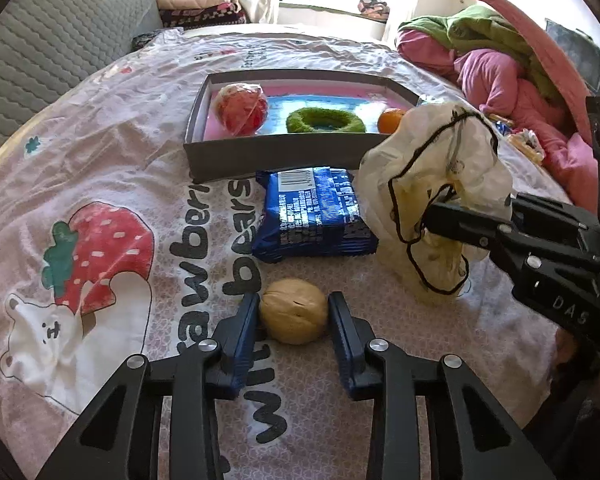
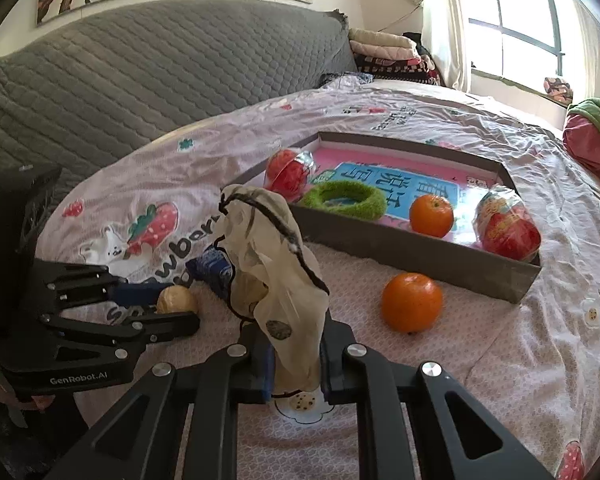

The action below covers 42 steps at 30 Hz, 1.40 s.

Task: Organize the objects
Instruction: 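Lift the mesh bag with the right gripper while the left gripper closes on the walnut, then lift the walnut with the left gripper while the right gripper holds the bag raised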

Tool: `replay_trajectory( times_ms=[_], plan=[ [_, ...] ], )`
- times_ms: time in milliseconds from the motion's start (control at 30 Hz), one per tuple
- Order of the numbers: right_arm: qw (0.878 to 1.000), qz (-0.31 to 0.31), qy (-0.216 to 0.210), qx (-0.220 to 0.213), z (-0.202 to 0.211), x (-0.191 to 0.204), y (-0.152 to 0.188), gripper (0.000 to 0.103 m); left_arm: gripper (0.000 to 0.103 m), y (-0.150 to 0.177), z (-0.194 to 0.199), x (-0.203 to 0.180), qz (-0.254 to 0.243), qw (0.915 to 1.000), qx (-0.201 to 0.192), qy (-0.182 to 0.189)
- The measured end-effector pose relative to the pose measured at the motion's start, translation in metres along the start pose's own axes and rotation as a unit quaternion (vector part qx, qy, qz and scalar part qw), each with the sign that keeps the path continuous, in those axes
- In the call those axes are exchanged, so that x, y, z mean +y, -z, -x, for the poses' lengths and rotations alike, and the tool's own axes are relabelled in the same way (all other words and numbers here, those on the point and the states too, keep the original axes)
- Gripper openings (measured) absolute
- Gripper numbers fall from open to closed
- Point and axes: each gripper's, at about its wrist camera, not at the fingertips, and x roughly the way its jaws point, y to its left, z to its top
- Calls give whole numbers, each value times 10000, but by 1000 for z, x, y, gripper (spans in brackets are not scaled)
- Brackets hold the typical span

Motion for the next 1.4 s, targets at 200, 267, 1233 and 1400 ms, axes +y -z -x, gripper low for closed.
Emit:
replay_trajectory(
  times_ms=[200, 267, 1233, 1400],
  plan=[
    [10000, -22, -30, -23, 0, -1, -2, 17, 36, 1, 2, 2, 97, 9998, -29, 157],
    [10000, -35, -31, -35, 0, -1, -2, 17, 36, 1, 3, 3, 108, 9998, -50, 173],
    [9983, -124, -69, -559, 28, -6, -12, 17, 36, -22, 33, -14, -116, 9974, -699, -120],
    [9977, -115, -57, -659, 34, -5, -14, 17, 36, -29, 39, -19, -103, 9969, -759, -160]
  ],
)
